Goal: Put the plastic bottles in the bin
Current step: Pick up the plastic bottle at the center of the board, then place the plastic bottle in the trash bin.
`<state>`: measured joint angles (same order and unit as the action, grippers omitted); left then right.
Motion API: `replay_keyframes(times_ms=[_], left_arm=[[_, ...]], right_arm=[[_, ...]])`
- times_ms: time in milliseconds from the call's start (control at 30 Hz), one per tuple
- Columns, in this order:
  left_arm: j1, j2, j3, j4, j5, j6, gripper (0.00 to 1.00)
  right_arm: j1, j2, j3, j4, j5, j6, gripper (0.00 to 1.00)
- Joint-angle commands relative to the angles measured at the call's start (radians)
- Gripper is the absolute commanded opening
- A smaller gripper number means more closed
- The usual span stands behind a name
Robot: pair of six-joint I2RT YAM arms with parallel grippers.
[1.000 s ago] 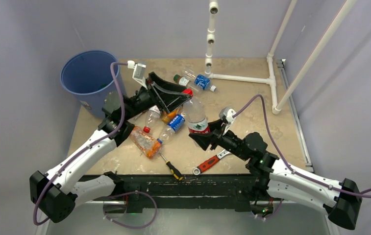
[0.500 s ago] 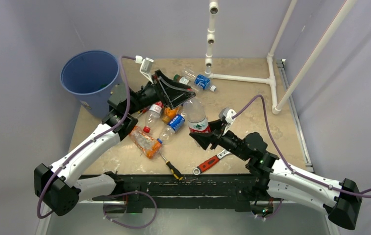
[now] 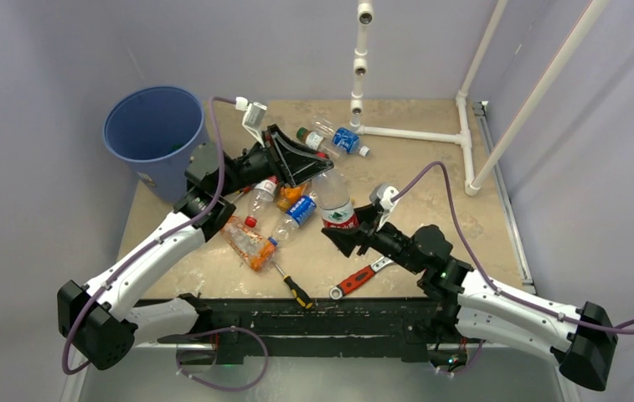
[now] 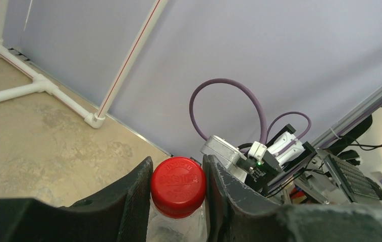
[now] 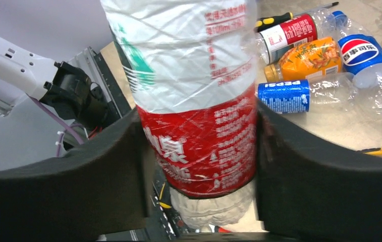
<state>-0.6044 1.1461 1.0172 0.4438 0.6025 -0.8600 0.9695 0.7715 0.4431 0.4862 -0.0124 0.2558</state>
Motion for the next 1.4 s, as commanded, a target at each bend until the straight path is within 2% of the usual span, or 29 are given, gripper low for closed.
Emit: replay_keyframes(times_ms=[0,33,133,233,367,467,567,700,833,867,967,1033,1167,1267,1367], left_arm=[[-0.008,-0.042,0.042,-0.055,0.004,0.051,0.0],[-0.007,-0.049,0.058,-0.102,-0.005,0.073,0.0],[-0.007,-0.073,0.141,-0.234,-0.049,0.182,0.0],[-0.007,-0.099,0.213,-0.34,-0.113,0.273,0.0],[-0.006,-0.114,0.291,-0.474,-0.273,0.377,0.0],[-0.007,-0.114,0.363,-0.562,-0.47,0.475,0.0],[-0.008,-0.112,0.43,-0.583,-0.709,0.586,0.0],[-0.007,-0.095,0.49,-0.471,-1.014,0.772,0.0],[0.009,0.012,0.498,-0.226,-1.303,1.056,0.0],[0.04,0.05,0.516,-0.201,-1.328,1.08,0.0],[0.183,0.116,0.568,-0.182,-1.322,1.004,0.0],[0.235,0.139,0.576,-0.12,-1.349,1.002,0.0],[0.28,0.222,0.588,0.047,-1.447,1.151,0.0],[0.306,0.248,0.526,0.154,-1.487,1.241,0.0],[0.341,0.257,0.463,0.128,-1.49,1.197,0.0]], right_arm=[[0.004,0.015,0.056,-0.011,0.008,0.005,0.7],[0.004,0.012,0.067,-0.025,0.006,0.014,0.8],[0.005,-0.012,0.09,-0.052,-0.011,0.038,0.98],[0.005,-0.044,0.111,-0.086,-0.026,0.056,0.99],[0.004,-0.098,0.131,-0.138,-0.026,0.067,0.99],[0.004,-0.165,0.145,-0.18,-0.022,0.074,0.99],[0.004,-0.225,0.159,-0.209,-0.036,0.086,0.99],[0.004,-0.278,0.133,-0.204,-0.012,0.102,0.99],[0.004,-0.275,0.102,-0.181,0.033,0.129,0.99],[0.004,-0.268,0.102,-0.176,0.029,0.133,0.99],[0.004,-0.237,0.12,-0.191,0.017,0.127,0.99],[0.004,-0.22,0.136,-0.21,0.016,0.116,0.99],[0.003,-0.219,0.131,-0.226,0.017,0.109,0.99],[0.004,-0.232,0.114,-0.224,0.026,0.108,0.99],[0.004,-0.241,0.1,-0.222,0.029,0.11,0.99]])
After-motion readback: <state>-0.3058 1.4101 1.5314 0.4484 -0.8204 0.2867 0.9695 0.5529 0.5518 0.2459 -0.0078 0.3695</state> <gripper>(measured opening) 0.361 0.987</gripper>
